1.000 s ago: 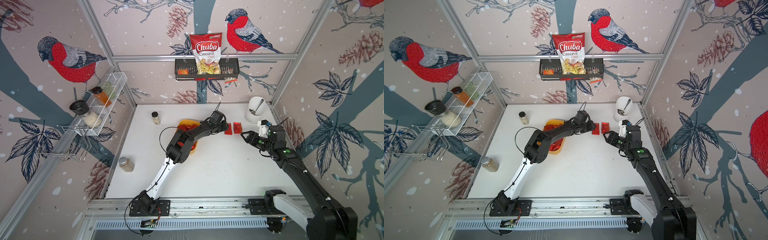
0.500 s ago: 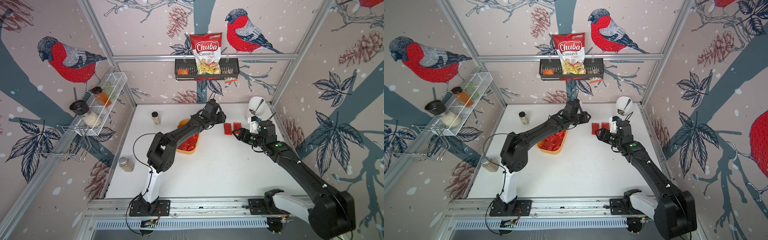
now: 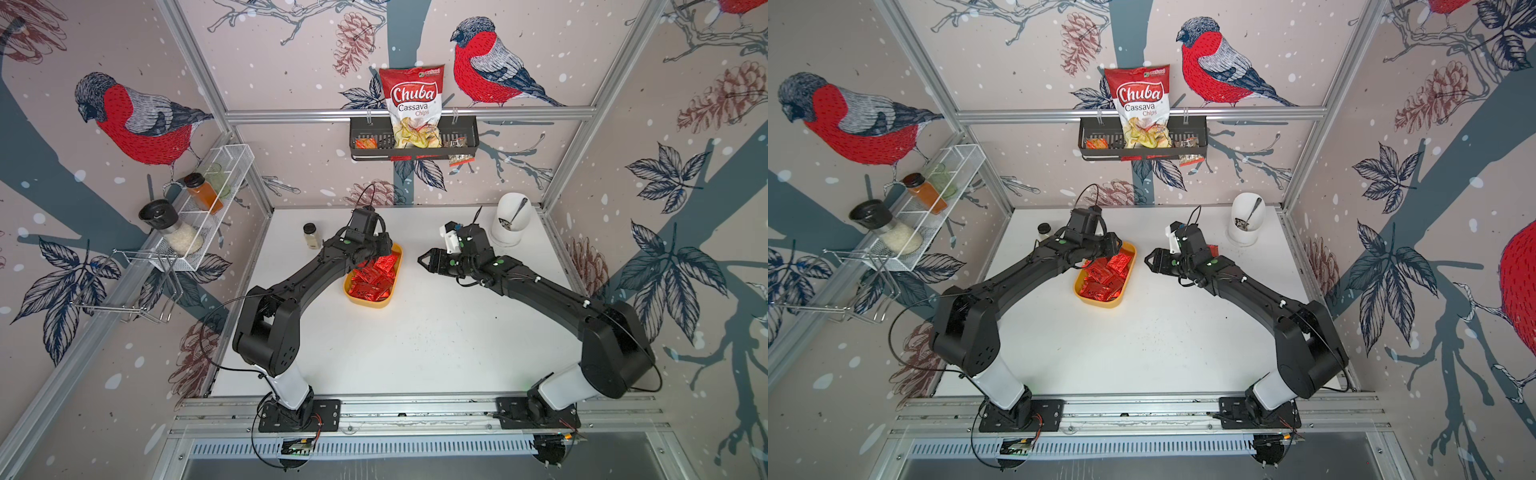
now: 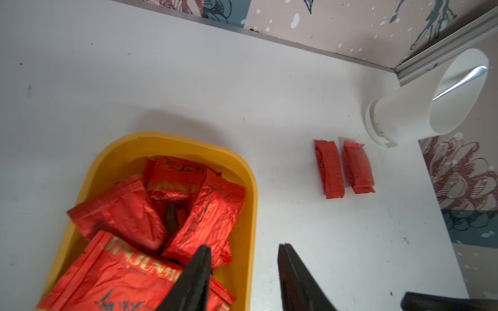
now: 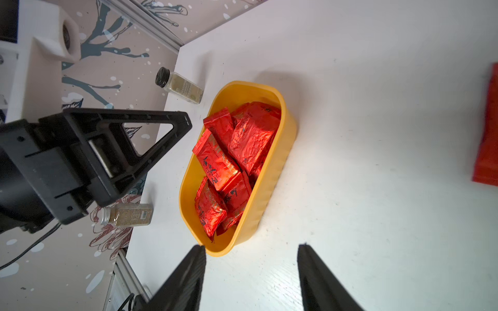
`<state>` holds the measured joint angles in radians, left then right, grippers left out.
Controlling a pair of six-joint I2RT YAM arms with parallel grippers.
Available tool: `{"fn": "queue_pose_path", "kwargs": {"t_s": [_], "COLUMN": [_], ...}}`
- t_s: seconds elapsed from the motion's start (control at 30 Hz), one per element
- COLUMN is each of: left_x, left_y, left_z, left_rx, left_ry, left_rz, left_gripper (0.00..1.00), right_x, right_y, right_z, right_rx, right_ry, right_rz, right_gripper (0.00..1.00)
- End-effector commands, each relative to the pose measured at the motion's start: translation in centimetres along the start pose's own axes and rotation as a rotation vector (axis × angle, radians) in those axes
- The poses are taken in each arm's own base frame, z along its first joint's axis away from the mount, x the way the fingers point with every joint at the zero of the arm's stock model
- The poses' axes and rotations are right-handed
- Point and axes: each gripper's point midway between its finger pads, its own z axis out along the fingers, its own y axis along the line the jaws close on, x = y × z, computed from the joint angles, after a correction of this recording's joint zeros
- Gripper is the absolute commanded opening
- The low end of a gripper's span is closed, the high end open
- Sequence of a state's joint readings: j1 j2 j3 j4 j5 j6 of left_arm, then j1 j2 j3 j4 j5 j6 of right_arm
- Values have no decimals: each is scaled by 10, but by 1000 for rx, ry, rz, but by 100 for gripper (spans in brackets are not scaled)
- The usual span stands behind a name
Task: Take the tea bags out of the storage box
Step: Pick up the tea bag from the storage box.
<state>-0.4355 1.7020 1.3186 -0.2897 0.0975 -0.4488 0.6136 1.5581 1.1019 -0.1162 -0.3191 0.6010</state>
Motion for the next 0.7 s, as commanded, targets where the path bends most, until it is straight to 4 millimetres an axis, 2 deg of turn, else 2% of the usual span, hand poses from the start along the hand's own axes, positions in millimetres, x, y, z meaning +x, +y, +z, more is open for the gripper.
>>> {"fn": "queue_pose_path", "kwargs": {"t_s": [0.0, 0.13, 0.27, 0.47, 0.67], "left_x": [12, 26, 35, 41, 40], "left_y": [18, 34, 44, 47, 49], "left_z": [9, 30, 40, 47, 55], "left_rx": [-45, -107, -134, -135, -141], "left_ry": [58, 132, 150, 163, 175], "left_rz": [111, 173, 200, 223, 245], "left_gripper": [46, 44, 46, 46, 44], "right_x": [0, 9, 16, 22, 23], "right_y": [9, 6, -2, -13, -13], "right_z": [9, 10, 4, 2, 4], "right_rx": [-16, -11, 11, 21, 17], "right_ry": [10, 29, 36, 43, 46], "right_rz": [-26, -28, -37, -23, -18], "right_gripper": [60, 60, 62, 62, 62]}}
